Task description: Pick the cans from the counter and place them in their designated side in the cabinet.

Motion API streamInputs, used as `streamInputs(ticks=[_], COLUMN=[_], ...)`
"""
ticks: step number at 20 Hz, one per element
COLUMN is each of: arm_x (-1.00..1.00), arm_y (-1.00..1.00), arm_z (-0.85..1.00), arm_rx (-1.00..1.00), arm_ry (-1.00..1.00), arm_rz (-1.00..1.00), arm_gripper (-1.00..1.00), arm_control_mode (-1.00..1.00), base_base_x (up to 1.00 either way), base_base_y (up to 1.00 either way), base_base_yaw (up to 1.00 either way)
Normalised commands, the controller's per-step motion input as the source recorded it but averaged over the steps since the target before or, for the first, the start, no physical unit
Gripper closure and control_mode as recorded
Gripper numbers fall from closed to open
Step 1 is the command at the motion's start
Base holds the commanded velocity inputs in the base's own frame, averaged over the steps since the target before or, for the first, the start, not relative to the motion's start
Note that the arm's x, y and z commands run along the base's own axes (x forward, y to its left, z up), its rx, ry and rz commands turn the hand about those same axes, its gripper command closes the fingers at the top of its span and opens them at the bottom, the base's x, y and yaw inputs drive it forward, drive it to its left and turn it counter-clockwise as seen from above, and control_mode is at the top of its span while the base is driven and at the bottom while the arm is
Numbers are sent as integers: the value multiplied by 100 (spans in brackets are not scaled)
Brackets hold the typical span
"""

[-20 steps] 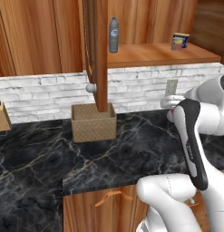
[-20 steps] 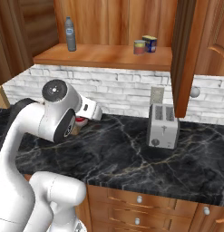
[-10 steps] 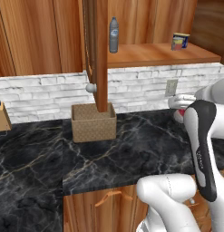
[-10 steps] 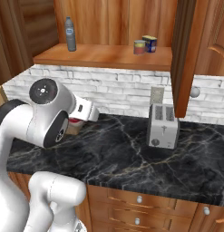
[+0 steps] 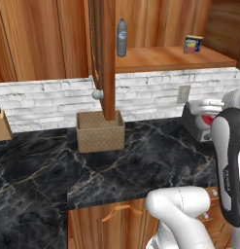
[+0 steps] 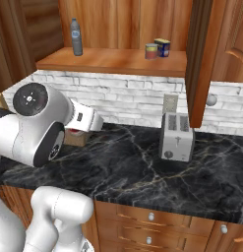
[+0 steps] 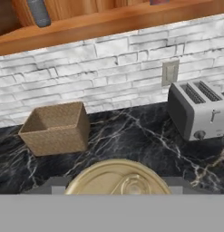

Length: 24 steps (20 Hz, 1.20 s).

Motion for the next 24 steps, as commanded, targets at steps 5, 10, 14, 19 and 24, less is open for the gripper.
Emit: streamInputs(ticks=[5,10,14,19,24], arm_x=[-11,0,0,0,0], arm_y=[0,-1,-7,-11,-14], arm_z=[24,28,32,33,33], arm_rx=[-6,-4,-3,-3,-4], arm_ry=[-22,-10,-1,0,0], arm_rz=[0,0,0,0,0], arm_gripper=[100,100,100,100,100], arm_control_mode=[-100,-100,-100,-100,-100], base_base_x=[0,0,0,0,0], base_base_y=[0,0,0,0,0], base_base_yaw=[0,0,0,0,0])
